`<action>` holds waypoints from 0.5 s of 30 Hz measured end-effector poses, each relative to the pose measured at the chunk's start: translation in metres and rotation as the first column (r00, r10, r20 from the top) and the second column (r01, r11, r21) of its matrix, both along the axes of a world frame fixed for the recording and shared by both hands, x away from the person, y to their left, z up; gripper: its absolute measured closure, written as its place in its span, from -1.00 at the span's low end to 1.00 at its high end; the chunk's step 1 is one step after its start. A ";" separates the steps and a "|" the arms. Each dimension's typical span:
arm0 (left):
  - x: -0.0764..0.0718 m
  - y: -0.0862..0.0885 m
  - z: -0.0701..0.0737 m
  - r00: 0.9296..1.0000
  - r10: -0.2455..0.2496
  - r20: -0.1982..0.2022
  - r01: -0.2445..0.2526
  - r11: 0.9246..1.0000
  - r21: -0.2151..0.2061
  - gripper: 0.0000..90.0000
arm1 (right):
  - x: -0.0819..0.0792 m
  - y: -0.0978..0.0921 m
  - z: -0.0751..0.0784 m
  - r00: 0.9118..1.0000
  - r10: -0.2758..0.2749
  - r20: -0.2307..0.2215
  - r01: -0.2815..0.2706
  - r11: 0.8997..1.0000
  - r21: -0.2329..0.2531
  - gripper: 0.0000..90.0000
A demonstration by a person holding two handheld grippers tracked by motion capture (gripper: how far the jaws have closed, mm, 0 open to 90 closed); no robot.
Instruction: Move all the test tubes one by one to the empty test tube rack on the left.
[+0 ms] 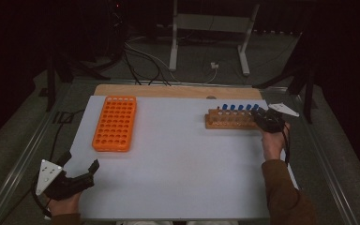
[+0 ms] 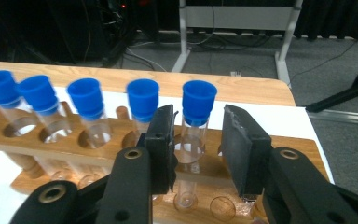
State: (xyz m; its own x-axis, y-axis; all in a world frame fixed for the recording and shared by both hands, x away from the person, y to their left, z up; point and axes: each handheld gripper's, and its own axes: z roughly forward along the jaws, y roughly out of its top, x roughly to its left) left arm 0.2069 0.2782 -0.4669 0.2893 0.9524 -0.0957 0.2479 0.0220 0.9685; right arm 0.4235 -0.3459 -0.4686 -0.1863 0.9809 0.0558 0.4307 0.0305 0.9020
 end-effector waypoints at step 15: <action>-0.002 0.002 0.000 1.000 0.008 0.000 -0.008 1.000 -0.013 -0.99 | 0.007 0.008 -0.005 1.000 -0.025 0.014 0.025 1.000 -0.012 0.70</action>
